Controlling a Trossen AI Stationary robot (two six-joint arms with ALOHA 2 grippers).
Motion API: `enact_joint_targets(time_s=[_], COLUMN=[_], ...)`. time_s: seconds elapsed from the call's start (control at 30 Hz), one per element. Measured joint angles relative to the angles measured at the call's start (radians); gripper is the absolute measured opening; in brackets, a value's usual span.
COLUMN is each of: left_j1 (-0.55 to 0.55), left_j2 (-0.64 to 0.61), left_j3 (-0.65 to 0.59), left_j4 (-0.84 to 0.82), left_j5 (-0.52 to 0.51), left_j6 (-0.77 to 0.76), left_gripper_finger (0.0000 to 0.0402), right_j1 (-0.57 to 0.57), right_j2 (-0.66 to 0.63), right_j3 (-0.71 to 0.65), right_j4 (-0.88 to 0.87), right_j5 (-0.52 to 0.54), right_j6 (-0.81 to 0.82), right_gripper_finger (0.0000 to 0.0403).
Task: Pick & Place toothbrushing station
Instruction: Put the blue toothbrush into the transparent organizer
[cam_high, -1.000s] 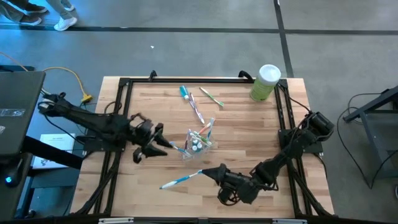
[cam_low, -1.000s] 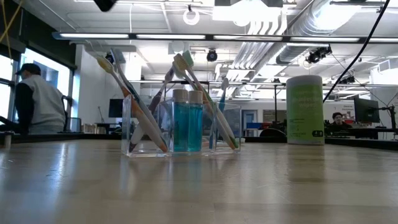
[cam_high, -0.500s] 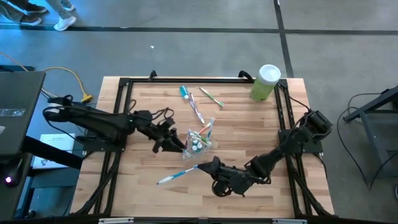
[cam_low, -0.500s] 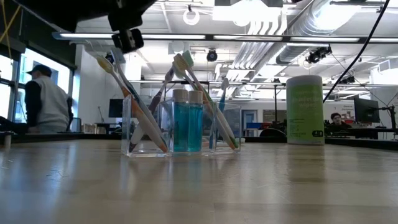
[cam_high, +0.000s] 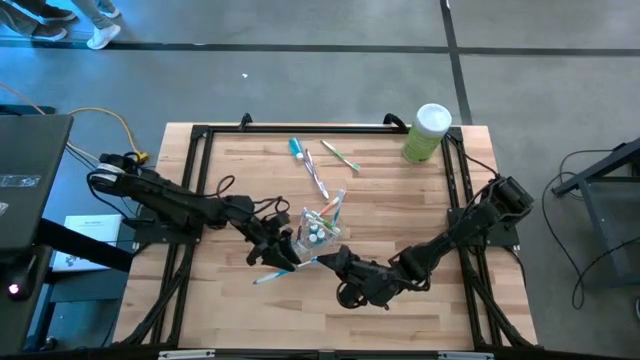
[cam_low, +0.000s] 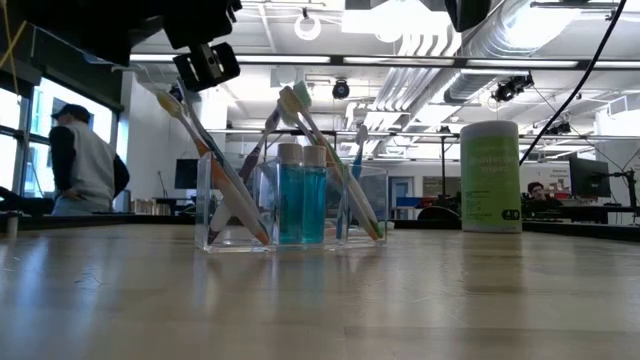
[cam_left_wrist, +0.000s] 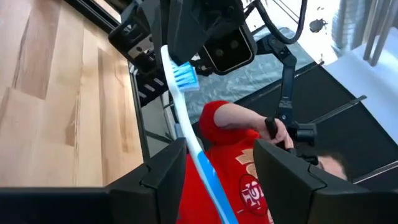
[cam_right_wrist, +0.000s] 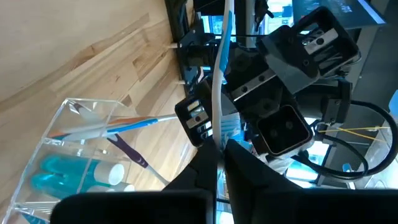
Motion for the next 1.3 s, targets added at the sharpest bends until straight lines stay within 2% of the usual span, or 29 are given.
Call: enact_joint_targets(time_s=[0.33, 0.63, 1.1, 1.3], left_j1=[-0.007, -0.008, -0.007, -0.006], left_j2=[0.0, 0.0, 0.0, 0.0], left_j3=[0.0, 0.0, 0.0, 0.0], left_j4=[-0.03, -0.032, -0.067, -0.118], left_j5=[-0.002, -0.009, -0.024, -0.029], left_j6=[0.02, 0.081, 0.095, 0.139], left_gripper_finger=[0.0184, 0.0175, 0.0063, 0.001], right_j1=[-0.017, -0.067, -0.069, -0.068], right_j2=[0.0, 0.0, 0.0, 0.0], right_j3=[0.0, 0.0, 0.0, 0.0], right_j4=[0.068, 0.064, 0.06, 0.065], right_j5=[-0.002, -0.004, -0.009, -0.029], right_j6=[-0.088, -0.105, -0.105, -0.023], right_gripper_finger=[0.0006, 0.0006, 0.0016, 0.0029])
